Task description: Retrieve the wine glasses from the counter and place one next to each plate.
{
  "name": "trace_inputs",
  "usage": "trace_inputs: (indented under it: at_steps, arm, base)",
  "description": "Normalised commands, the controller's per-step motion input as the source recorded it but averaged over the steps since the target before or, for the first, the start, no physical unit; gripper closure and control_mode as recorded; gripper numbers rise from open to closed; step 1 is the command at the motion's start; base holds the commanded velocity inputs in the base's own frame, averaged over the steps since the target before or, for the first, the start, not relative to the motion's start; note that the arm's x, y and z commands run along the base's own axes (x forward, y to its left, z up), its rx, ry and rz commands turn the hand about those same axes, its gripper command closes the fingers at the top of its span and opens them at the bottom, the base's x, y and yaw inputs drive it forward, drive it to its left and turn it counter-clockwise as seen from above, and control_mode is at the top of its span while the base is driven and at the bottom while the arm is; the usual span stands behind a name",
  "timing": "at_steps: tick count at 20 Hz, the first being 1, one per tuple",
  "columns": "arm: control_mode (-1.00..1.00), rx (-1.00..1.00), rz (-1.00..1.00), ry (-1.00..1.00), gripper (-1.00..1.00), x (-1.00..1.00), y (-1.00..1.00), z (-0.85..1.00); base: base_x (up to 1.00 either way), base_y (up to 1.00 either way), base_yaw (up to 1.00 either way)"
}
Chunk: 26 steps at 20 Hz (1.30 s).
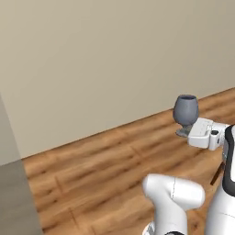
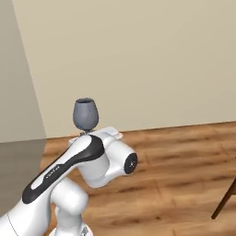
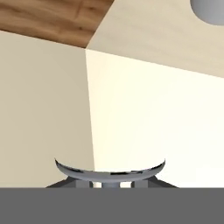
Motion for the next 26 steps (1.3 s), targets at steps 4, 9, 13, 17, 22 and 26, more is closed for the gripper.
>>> trace_inputs:
  at_steps: [4,9,13,17,22,26]
  arm:
    - [1.00,0.00,0.00,0.00,1.00,0.00,0.00,0.00]
    - [1.00,0.00,0.00,0.00,1.00,0.00,0.00,0.00]
    - [1.00,0.00,0.00,0.00,1.00,0.00,0.00,0.00]
    - [1.00,0.00,0.00,0.00,1.00,0.00,0.00,0.00]
    - [1.00,0.00,0.00,0.00,1.00,0.00,0.00,0.00]
    - [1.00,0.00,0.00,0.00,1.00,0.00,0.00,0.00]
  base:
    - [1.00,0.10,-0.18]
    - [0.93,0.36,-0.60]
    - [0.41,0.42,-0.90]
    - [0.36,0.40,-0.91]
    - [0.73,0.69,-0.77]
    - [1.00,0.96,-0.61]
